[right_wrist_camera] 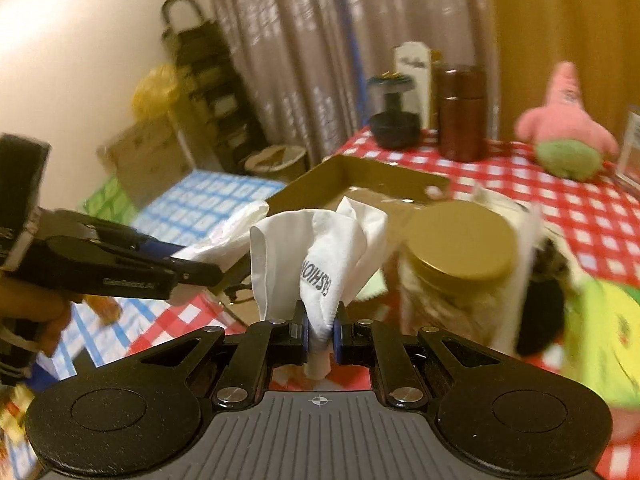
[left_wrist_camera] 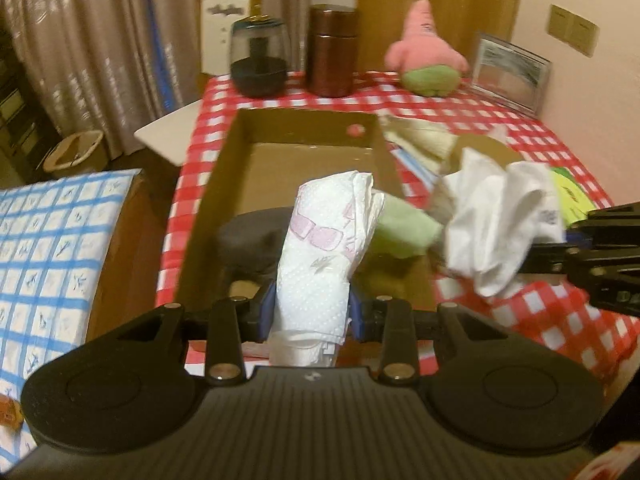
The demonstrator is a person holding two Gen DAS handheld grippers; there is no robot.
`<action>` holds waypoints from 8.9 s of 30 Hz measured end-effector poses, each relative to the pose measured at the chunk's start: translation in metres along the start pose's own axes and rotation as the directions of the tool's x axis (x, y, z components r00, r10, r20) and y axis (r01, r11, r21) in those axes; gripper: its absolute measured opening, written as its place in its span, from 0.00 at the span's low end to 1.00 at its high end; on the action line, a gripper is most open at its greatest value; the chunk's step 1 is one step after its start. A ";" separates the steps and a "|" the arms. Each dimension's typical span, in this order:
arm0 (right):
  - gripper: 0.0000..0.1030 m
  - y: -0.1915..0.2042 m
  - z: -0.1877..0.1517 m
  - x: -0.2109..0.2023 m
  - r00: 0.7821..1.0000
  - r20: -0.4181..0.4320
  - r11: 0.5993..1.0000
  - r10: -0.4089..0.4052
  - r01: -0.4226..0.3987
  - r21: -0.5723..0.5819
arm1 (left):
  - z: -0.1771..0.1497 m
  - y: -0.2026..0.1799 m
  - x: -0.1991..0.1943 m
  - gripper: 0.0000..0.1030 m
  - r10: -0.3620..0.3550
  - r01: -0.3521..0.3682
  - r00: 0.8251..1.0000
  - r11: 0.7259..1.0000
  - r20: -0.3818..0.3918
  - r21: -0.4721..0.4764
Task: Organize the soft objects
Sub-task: 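Carry the pad and white cloth over the tray and release them inside, then reach the right gripper to the clear plastic sheet and grasp it, then grasp the dark scrunchie on the towel with the left gripper while the right holds the plastic sheet, then carry the scrunchie and plastic sheet over the tray and open both grippers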
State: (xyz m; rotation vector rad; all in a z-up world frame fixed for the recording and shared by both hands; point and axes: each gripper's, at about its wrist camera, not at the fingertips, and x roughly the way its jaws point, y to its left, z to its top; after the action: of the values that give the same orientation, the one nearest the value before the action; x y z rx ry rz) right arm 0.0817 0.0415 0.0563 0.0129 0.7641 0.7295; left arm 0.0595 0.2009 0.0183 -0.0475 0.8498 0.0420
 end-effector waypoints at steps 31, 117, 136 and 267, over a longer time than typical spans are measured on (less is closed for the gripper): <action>0.51 0.003 0.037 0.166 0.987 -0.147 0.988 -0.058 0.036 -0.153 | 0.012 0.043 0.057 0.56 0.033 -0.036 0.999 0.997 -0.040 -0.067; 0.02 -0.126 -0.017 0.070 0.943 -0.136 0.953 -0.303 0.298 -0.058 | 0.011 -0.122 0.052 0.81 -0.112 0.107 0.991 0.992 0.074 0.064; 0.02 -0.151 0.014 -0.039 0.916 0.055 0.917 -0.398 0.396 0.054 | 0.062 -0.171 0.029 0.80 -0.248 0.225 0.965 0.951 0.085 0.214; 0.38 -0.007 0.016 0.074 0.980 -0.165 0.987 0.109 -0.126 -0.095 | 0.023 0.002 0.031 0.31 -0.106 0.103 0.991 0.994 -0.078 -0.040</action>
State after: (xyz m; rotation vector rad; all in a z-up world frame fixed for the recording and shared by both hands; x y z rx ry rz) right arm 0.1325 0.0849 0.0201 -0.0979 0.8820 0.8904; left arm 0.0966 0.2044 0.0101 -0.1280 0.9259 -0.0434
